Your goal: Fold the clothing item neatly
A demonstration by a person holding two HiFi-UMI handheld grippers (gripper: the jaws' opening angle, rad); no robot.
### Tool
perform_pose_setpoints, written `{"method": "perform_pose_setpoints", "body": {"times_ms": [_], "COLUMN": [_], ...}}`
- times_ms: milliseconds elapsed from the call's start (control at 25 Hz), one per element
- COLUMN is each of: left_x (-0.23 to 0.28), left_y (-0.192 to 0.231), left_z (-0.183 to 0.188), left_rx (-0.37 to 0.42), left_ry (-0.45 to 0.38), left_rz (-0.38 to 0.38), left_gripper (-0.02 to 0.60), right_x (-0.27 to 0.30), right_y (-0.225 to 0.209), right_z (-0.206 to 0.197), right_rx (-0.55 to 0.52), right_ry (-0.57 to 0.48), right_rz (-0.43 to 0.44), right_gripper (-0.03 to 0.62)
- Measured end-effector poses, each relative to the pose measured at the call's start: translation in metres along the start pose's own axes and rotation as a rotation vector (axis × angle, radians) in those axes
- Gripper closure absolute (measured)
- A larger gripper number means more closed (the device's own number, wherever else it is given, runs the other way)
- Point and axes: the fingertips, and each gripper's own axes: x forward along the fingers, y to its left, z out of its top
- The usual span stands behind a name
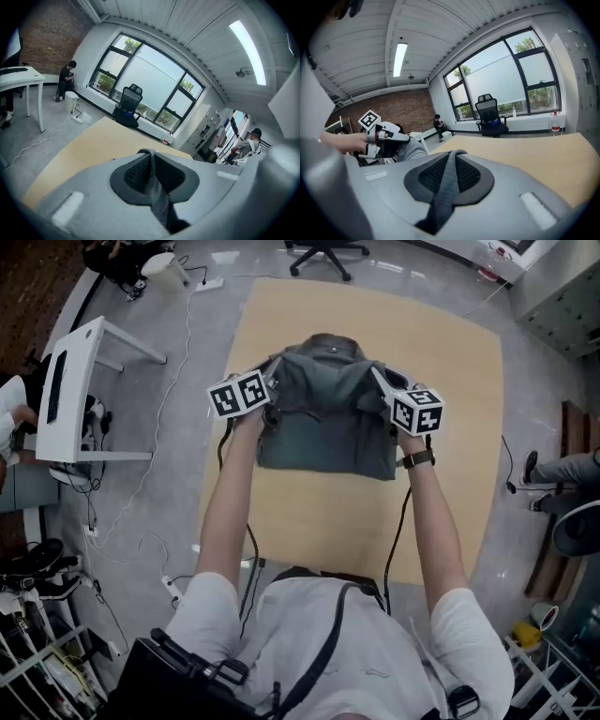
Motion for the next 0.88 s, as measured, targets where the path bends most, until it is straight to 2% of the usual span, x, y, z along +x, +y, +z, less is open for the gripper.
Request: {"method": "perform_pose_setpoints", "body": {"times_ms": [240, 320, 360, 440, 480, 600, 640, 720, 760, 880], "left_x": [0.076, 0.094, 0.101, 0.109, 0.107, 0.086, 0.077, 0.064, 0.058, 0.032], "left_y": [0.057, 0.071, 0.075, 0.073, 0.069, 0.060, 0.059, 0.060, 0.061, 0.058], "left_z": [-0.025, -0.040, -0.046, -0.052, -0.052, -0.047, -0.046, -0.044, -0.041, -0.023], "left_rx": [-0.037, -0.025, -0.006, 0.035, 0.051, 0.106, 0.139, 0.219, 0.252, 0.294], "left_ry": [0.139, 0.195, 0.226, 0.266, 0.265, 0.219, 0.208, 0.188, 0.177, 0.121], "left_rz": [0.082, 0.119, 0.133, 0.133, 0.125, 0.115, 0.124, 0.158, 0.174, 0.202], "left_gripper": [0.557, 0.550, 0.526, 0.425, 0.401, 0.389, 0.387, 0.353, 0.342, 0.334], "right_x": [0.066, 0.081, 0.086, 0.090, 0.088, 0.071, 0.064, 0.048, 0.038, 0.000], "right_y": [-0.059, -0.070, -0.076, -0.086, -0.090, -0.088, -0.087, -0.087, -0.088, -0.086], "right_z": [-0.054, -0.073, -0.079, -0.083, -0.082, -0.078, -0.078, -0.074, -0.068, -0.045], "right_rx": [0.077, 0.079, 0.067, 0.048, 0.049, 0.058, 0.049, 0.018, 0.003, -0.025], "right_ry": [0.150, 0.201, 0.221, 0.232, 0.216, 0.142, 0.129, 0.110, 0.094, 0.019], "right_rz": [-0.044, -0.057, -0.065, -0.083, -0.094, -0.120, -0.131, -0.165, -0.188, -0.264], "right_gripper": [0.562, 0.554, 0.533, 0.387, 0.365, 0.300, 0.252, 0.107, 0.077, 0.081]}}
